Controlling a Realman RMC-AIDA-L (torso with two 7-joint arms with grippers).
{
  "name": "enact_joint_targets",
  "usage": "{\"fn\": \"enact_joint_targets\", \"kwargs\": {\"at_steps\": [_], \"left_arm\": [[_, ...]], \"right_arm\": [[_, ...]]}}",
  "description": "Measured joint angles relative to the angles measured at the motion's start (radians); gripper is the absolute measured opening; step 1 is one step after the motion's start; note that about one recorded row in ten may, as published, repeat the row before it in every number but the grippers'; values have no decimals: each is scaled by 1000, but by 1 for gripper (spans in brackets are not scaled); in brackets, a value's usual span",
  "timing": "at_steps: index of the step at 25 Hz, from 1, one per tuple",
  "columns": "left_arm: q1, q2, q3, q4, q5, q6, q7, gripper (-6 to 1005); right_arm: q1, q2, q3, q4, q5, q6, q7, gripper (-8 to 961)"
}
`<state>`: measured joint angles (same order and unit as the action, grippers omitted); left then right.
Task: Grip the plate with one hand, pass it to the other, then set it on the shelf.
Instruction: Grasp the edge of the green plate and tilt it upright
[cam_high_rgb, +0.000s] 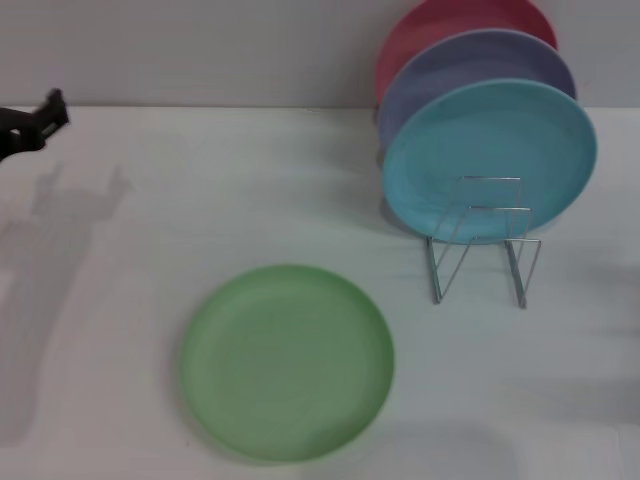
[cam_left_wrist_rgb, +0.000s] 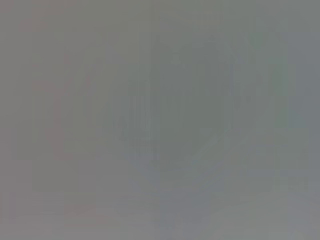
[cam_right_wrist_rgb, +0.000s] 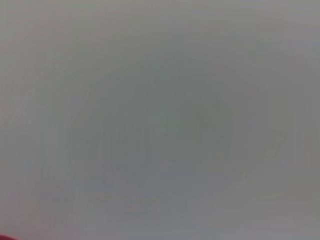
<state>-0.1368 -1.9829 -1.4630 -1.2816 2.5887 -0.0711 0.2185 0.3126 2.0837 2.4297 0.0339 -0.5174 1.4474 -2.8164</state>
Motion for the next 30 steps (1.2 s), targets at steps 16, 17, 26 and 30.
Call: {"fn": "enact_joint_targets", "kwargs": {"at_steps": [16,17,26,30], "left_arm": [[-208,-74,-345,-300,-117,-1226,164,842],[-212,-75,-342,-300,-119,-1252,172,842],[-207,-78,-272,-270,-91,-1349,196,841],[-209,-80,-269,-219,-82,-1343,195,841]], "right_arm": [[26,-3,-2,3,-10,-45,0,785],[26,-3,-1,3,-10,-47,0,785],[25,-4,-1,5,-10,-49,0,784],[23,-4,-1,6,-12,-49,0,784]]}}
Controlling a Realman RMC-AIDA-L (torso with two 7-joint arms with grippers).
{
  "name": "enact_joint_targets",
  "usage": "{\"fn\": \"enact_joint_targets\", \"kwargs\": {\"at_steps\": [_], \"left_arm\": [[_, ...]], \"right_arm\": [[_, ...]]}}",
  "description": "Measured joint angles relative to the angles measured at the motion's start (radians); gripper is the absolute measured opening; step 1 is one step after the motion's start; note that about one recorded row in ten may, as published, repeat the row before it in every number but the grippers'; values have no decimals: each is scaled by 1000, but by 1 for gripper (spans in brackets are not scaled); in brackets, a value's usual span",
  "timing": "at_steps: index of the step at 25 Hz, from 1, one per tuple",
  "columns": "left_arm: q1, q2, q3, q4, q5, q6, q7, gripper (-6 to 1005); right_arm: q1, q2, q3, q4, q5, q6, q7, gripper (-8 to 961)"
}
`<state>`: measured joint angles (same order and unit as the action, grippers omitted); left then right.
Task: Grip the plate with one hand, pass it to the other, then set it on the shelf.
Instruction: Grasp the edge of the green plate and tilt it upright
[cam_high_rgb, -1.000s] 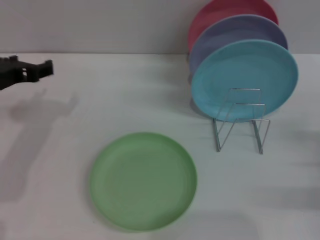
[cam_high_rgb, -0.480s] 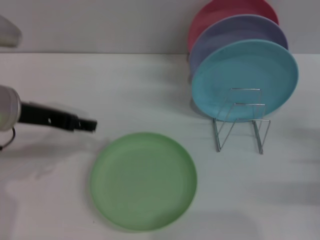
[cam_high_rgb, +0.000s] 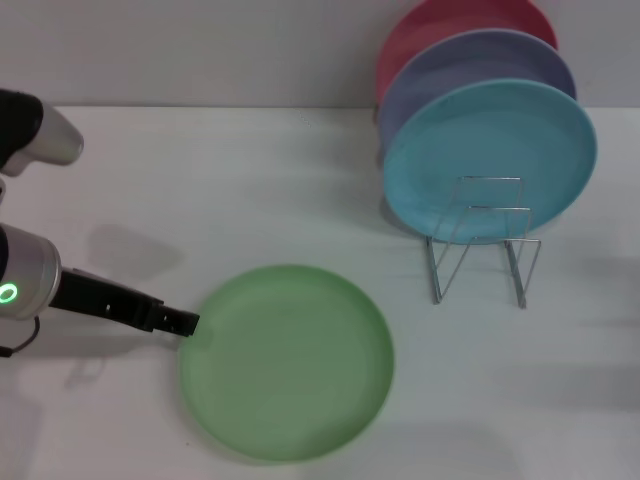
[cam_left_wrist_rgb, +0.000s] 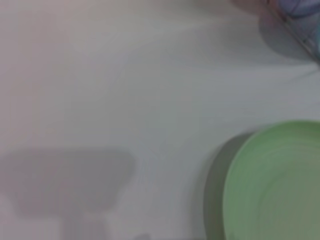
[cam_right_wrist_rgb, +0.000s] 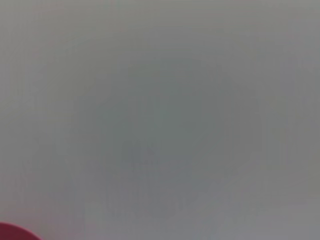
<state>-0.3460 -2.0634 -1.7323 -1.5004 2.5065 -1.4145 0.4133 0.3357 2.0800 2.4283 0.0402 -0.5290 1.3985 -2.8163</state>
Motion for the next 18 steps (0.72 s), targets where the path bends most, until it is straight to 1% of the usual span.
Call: {"fn": "enact_joint_targets", "kwargs": {"at_steps": [2,13,18], "left_arm": [[-5,0,5,30,0,5,2,841],[-11,-2,30,62,0,7,-4,842],[-28,-3,37,99,0,14,-5,842]], "right_arm": [[-1,0,0,1,0,0,0,785],[-4,0,0,0,0,0,0,784],[-3,0,0,0,0,1,0,784]]}}
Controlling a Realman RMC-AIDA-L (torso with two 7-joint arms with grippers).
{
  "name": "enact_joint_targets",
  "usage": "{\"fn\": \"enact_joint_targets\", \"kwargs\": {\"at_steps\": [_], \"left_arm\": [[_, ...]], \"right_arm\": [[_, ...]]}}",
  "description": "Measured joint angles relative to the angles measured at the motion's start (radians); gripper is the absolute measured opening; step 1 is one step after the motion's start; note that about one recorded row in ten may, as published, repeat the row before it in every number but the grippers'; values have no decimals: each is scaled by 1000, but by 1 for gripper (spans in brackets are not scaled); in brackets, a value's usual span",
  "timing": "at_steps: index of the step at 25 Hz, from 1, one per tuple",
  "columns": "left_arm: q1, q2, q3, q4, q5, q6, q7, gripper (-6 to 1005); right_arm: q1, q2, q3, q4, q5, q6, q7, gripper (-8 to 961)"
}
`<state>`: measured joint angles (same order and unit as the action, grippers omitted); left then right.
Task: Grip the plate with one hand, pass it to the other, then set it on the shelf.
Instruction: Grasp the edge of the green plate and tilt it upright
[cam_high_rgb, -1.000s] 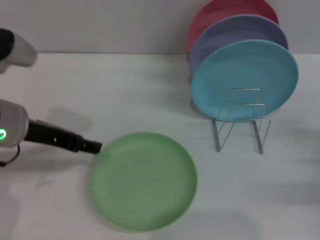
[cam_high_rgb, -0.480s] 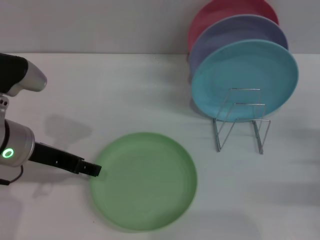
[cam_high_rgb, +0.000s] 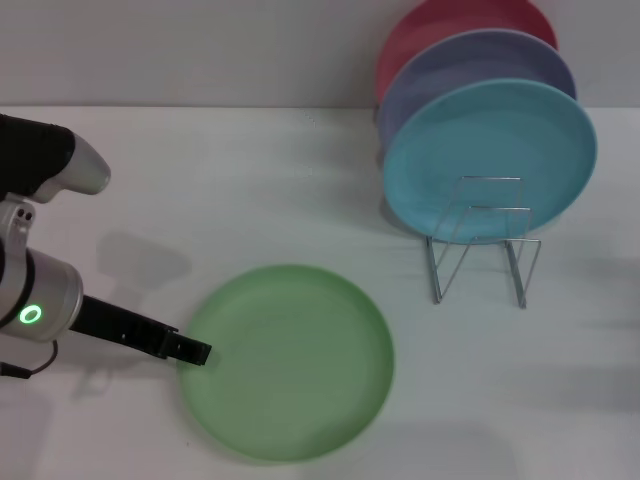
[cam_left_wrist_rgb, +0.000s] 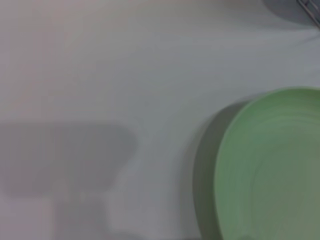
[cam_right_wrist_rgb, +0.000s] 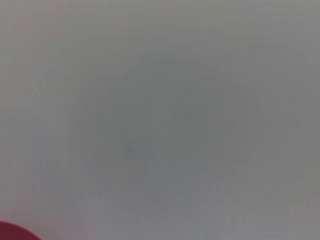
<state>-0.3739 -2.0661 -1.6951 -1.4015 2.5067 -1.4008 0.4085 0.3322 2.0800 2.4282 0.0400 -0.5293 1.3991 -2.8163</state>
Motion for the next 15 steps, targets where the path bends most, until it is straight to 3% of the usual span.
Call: {"fn": "enact_joint_targets", "kwargs": {"at_steps": [15], "left_arm": [[-44,1,2,69,0,9,-1,842]], "right_arm": [[1,0,0,1,0,0,0,784]]}}
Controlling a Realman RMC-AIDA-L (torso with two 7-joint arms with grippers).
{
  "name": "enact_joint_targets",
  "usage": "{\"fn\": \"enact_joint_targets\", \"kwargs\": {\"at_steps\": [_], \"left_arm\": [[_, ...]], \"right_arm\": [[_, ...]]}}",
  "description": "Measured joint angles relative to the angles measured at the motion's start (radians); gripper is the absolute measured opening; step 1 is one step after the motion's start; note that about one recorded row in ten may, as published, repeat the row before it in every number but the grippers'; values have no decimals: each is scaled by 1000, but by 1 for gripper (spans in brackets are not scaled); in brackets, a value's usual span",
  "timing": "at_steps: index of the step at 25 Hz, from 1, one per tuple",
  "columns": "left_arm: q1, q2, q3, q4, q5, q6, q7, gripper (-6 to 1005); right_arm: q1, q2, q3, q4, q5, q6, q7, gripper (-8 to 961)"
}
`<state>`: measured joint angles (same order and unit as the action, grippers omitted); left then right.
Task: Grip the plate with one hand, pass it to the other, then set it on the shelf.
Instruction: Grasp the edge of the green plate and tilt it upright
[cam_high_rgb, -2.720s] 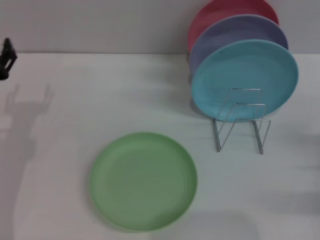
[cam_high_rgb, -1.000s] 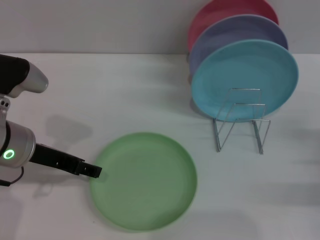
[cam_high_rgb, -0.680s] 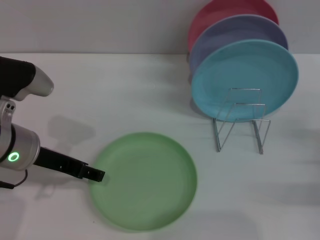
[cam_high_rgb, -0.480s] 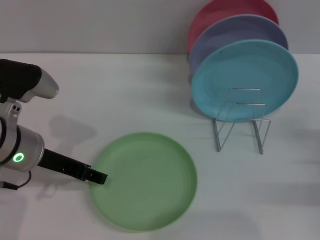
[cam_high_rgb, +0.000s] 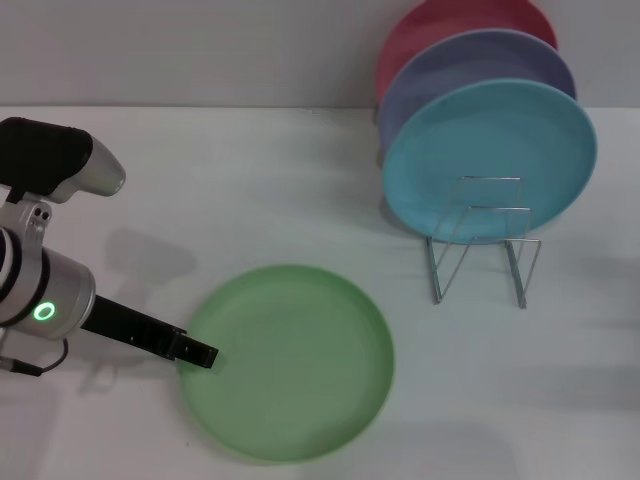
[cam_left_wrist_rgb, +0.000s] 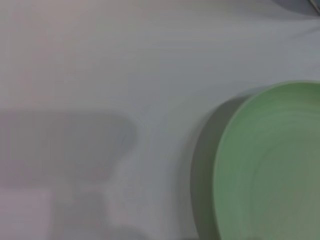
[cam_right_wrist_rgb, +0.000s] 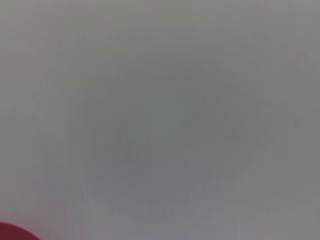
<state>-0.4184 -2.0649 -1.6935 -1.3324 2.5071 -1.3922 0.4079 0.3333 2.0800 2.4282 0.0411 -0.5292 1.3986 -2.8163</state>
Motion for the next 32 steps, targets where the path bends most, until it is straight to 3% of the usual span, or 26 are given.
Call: {"fn": "enact_joint_targets", "kwargs": {"at_steps": [16,27,32], "left_arm": [[-17,-1,15,25,12,-2,-5,841],[-21,-1,23,22,23,1,-12,661],[-22,-1,39,19,36,1,-19,635]], "right_arm": [[3,0,0,4,0,-6,0,785],[-2,0,0,3,0,-1,0,785],[-3,0,0,3,0,1,0,784]]}}
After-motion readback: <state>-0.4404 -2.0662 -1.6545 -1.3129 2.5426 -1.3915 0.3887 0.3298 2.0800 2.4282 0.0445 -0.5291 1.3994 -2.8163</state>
